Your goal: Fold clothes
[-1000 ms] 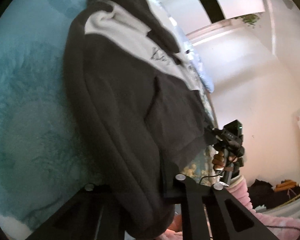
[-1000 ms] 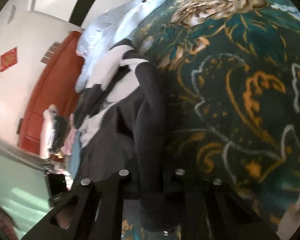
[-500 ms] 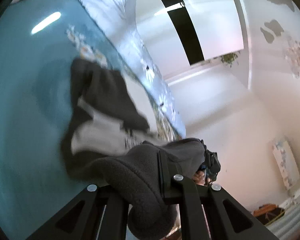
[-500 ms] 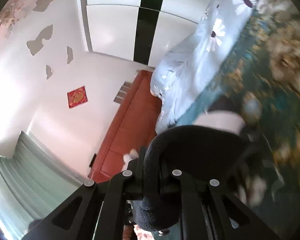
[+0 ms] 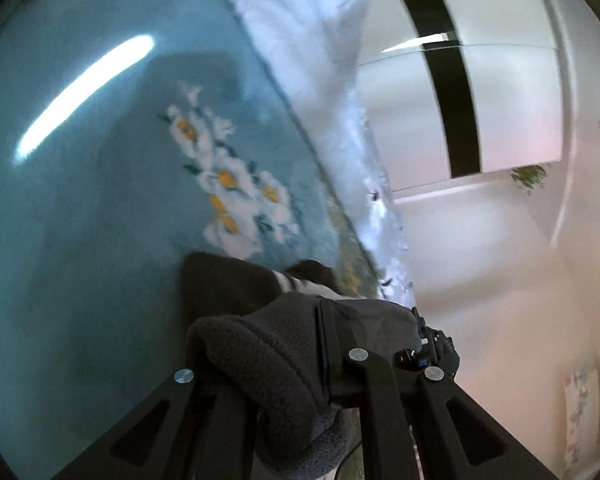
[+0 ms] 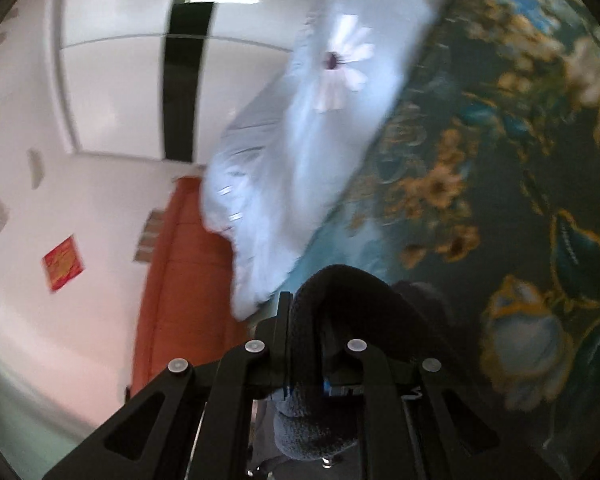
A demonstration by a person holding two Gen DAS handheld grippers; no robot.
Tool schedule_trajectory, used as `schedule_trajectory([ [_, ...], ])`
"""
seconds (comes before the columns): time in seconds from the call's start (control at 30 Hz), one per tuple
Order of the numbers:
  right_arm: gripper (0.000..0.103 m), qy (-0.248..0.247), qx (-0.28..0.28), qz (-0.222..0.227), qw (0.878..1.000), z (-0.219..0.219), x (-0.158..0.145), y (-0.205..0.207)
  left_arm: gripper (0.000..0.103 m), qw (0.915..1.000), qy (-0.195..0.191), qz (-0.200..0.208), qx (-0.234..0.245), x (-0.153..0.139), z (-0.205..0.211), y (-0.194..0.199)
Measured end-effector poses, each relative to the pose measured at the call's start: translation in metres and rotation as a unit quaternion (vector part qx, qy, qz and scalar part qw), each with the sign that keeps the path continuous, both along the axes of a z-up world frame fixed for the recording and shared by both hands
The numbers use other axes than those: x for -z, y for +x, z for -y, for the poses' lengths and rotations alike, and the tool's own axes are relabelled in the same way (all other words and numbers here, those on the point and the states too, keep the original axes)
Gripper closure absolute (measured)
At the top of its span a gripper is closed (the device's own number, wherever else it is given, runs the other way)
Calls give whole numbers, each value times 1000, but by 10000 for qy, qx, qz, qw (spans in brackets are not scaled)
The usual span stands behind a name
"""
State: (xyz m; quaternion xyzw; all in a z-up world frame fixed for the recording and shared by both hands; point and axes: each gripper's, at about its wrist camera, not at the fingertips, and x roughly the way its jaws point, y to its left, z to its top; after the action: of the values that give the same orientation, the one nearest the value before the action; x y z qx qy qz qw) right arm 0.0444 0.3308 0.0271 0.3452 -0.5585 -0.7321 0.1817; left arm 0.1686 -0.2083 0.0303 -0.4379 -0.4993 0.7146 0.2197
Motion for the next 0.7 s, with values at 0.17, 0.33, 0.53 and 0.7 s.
schedule_trajectory([
  [0.17,80,-346,50,39,9994,-6,15,-5,52,9934,1125,25,-225,16,10,-3],
  [0.33,44,-669,-36,-480,9966,-11,-9,0,29,9891,1326,-636,-108,-21,3,0],
  [0.53,44,-328,133,-559,9978,-19,-28,7,25,9859,1569,12,-574,-6,18,-8],
  [0.7,44,-643,508,-399,9958,-37,-16,18,24,9747,1850,565,-1118,26,41,2],
])
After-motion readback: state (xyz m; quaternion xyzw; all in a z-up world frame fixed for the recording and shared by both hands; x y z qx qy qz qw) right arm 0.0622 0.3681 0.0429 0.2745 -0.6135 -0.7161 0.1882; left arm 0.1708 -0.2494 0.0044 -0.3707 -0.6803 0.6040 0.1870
